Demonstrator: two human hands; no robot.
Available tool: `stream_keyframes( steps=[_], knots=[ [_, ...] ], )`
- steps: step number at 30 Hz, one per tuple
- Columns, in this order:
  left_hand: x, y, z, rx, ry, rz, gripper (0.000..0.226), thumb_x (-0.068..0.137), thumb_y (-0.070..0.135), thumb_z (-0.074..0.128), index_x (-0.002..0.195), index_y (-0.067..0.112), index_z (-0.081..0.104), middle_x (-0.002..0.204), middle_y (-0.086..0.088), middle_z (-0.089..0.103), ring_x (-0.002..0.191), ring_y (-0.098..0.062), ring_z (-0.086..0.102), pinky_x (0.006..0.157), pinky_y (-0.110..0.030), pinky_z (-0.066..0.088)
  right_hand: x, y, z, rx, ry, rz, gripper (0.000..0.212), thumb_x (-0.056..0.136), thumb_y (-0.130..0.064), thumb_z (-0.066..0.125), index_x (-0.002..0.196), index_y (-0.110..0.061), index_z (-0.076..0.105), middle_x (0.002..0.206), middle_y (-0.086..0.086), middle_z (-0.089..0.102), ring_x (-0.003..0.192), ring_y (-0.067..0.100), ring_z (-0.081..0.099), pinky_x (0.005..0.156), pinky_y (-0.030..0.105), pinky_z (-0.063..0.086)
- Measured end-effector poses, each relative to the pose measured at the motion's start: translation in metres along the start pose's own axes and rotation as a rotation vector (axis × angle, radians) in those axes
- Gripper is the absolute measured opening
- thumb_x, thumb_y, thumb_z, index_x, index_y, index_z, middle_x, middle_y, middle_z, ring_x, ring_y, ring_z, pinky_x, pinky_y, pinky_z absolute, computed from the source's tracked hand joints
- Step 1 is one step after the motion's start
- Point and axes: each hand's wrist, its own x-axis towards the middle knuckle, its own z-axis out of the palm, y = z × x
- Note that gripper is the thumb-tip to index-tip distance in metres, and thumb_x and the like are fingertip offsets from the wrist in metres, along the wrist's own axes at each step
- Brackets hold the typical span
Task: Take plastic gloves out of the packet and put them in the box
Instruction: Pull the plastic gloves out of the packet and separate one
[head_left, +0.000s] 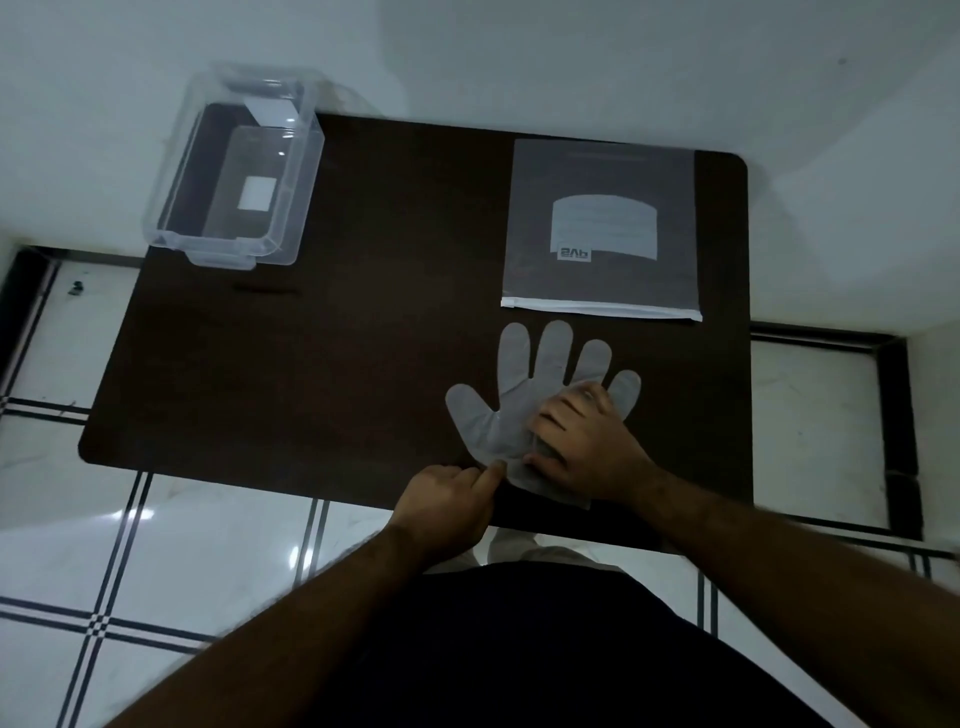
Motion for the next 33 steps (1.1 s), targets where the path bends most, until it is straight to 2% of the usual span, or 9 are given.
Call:
stream_keyframes(
  steps=[5, 9, 14, 17, 20, 23, 26, 28, 33],
  knots=[
    [-0.023, -0.009, -0.003, 0.0, -0.005, -0.021, 0.04, 0.1, 0.029, 0.058, 0.131, 0.01, 0.073, 0.079, -0.002, 0.074, 0.059, -0.022, 0.067, 0.053, -0.034, 0.056, 0.004, -0.002, -0.002, 0.001, 0.025, -0.041, 0.05, 0.102, -0.063, 0.046, 0.12, -0.021, 0.068, 0.124, 0.005, 0.066, 0.119, 0.026, 0.057, 0.108, 0.059, 0.041],
    [-0.039, -0.012, -0.009, -0.058, 0.026, -0.122, 0.037, 0.101, 0.029, 0.057, 0.129, 0.009, 0.073, 0.083, -0.003, 0.076, 0.063, -0.022, 0.071, 0.054, -0.037, 0.059, 0.008, -0.017, -0.005, 0.049, 0.079, -0.039, 0.043, 0.102, -0.059, 0.049, 0.111, -0.022, 0.07, 0.116, 0.002, 0.067, 0.112, 0.023, 0.058, 0.105, 0.052, 0.042],
    [-0.04, -0.006, -0.026, -0.254, -0.027, -0.449, 0.039, 0.103, 0.041, 0.048, 0.126, 0.019, 0.07, 0.093, 0.002, 0.078, 0.075, -0.018, 0.073, 0.063, -0.038, 0.061, 0.016, -0.056, -0.007, 0.173, 0.068, -0.01, 0.033, 0.099, -0.056, 0.058, 0.101, -0.024, 0.067, 0.095, -0.002, 0.067, 0.09, 0.016, 0.057, 0.085, 0.038, 0.046],
    [-0.035, -0.005, -0.031, -0.398, -0.039, -0.641, 0.03, 0.102, 0.04, 0.054, 0.123, 0.024, 0.07, 0.095, 0.005, 0.076, 0.079, -0.014, 0.072, 0.071, -0.039, 0.062, 0.025, -0.075, -0.008, 0.225, 0.007, 0.107, 0.03, 0.095, -0.058, 0.061, 0.089, -0.029, 0.058, 0.082, -0.006, 0.059, 0.076, 0.012, 0.051, 0.074, 0.034, 0.045],
    [-0.024, -0.003, -0.033, -0.546, -0.012, -0.843, 0.018, 0.102, 0.032, 0.066, 0.117, 0.025, 0.073, 0.092, 0.009, 0.077, 0.082, -0.009, 0.073, 0.078, -0.037, 0.063, 0.031, -0.086, -0.011, 0.222, -0.013, 0.228, 0.039, 0.092, -0.059, 0.066, 0.078, -0.033, 0.041, 0.07, -0.012, 0.045, 0.065, 0.01, 0.045, 0.067, 0.03, 0.036],
    [-0.015, -0.004, -0.032, -0.666, 0.019, -0.99, 0.013, 0.1, 0.028, 0.068, 0.111, 0.027, 0.076, 0.088, 0.013, 0.075, 0.083, -0.006, 0.072, 0.081, -0.039, 0.063, 0.038, -0.091, -0.012, 0.19, -0.111, 0.27, 0.04, 0.094, -0.061, 0.063, 0.076, -0.033, 0.039, 0.069, -0.013, 0.04, 0.065, 0.009, 0.043, 0.067, 0.029, 0.034],
    [-0.011, -0.005, -0.032, -0.737, 0.031, -1.07, 0.012, 0.101, 0.027, 0.067, 0.109, 0.028, 0.076, 0.09, 0.014, 0.074, 0.086, -0.006, 0.072, 0.085, -0.041, 0.064, 0.049, -0.093, -0.01, 0.174, -0.208, 0.318, 0.035, 0.095, -0.062, 0.058, 0.083, -0.031, 0.049, 0.078, -0.009, 0.052, 0.071, 0.01, 0.05, 0.068, 0.032, 0.045],
    [-0.011, -0.005, -0.033, -0.758, 0.042, -1.091, 0.011, 0.101, 0.027, 0.067, 0.108, 0.03, 0.075, 0.089, 0.013, 0.074, 0.086, -0.007, 0.072, 0.084, -0.042, 0.064, 0.055, -0.096, -0.01, 0.181, -0.226, 0.335, 0.032, 0.096, -0.059, 0.058, 0.087, -0.028, 0.056, 0.08, -0.006, 0.057, 0.074, 0.012, 0.056, 0.071, 0.034, 0.053],
    [-0.011, -0.006, -0.036, -0.798, 0.061, -1.126, 0.011, 0.101, 0.026, 0.067, 0.103, 0.035, 0.071, 0.09, 0.011, 0.074, 0.085, -0.009, 0.073, 0.083, -0.044, 0.065, 0.058, -0.096, -0.013, 0.138, -0.222, 0.271, 0.023, 0.097, -0.046, 0.058, 0.085, -0.029, 0.048, 0.081, -0.006, 0.053, 0.076, 0.015, 0.054, 0.076, 0.037, 0.053]
  ],
)
